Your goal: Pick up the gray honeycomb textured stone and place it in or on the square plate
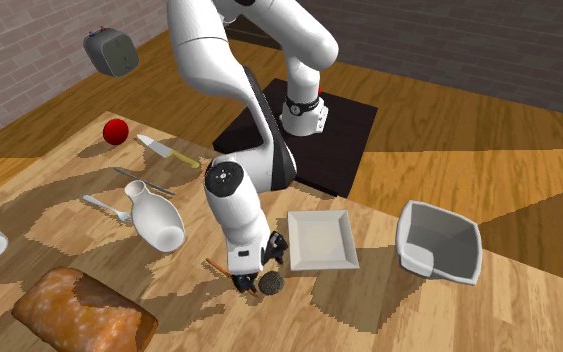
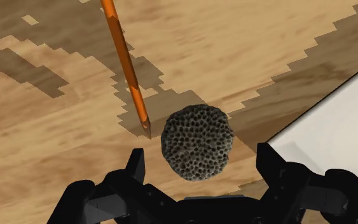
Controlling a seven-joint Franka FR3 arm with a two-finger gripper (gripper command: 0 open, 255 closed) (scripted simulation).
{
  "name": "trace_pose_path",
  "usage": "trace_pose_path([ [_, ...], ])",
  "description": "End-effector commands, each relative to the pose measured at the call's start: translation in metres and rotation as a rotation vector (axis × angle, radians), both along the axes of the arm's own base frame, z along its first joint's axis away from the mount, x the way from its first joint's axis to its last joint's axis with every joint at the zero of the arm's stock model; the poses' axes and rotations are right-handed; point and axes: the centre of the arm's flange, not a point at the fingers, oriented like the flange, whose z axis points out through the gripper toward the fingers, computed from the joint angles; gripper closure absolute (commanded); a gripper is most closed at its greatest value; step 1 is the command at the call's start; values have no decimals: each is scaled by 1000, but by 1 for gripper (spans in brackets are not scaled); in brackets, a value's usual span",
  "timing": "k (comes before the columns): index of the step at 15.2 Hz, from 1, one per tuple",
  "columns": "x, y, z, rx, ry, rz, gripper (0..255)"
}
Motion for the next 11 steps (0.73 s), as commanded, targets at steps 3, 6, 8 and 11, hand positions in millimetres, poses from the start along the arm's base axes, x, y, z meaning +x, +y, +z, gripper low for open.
trace_pose_path([
  [3, 4, 8, -13, 5, 23, 2, 0],
  [6, 5, 11, -29, 5, 23, 2, 0],
  [8, 5, 12, -32, 5, 23, 2, 0],
  [11, 5, 12, -32, 5, 23, 2, 0],
])
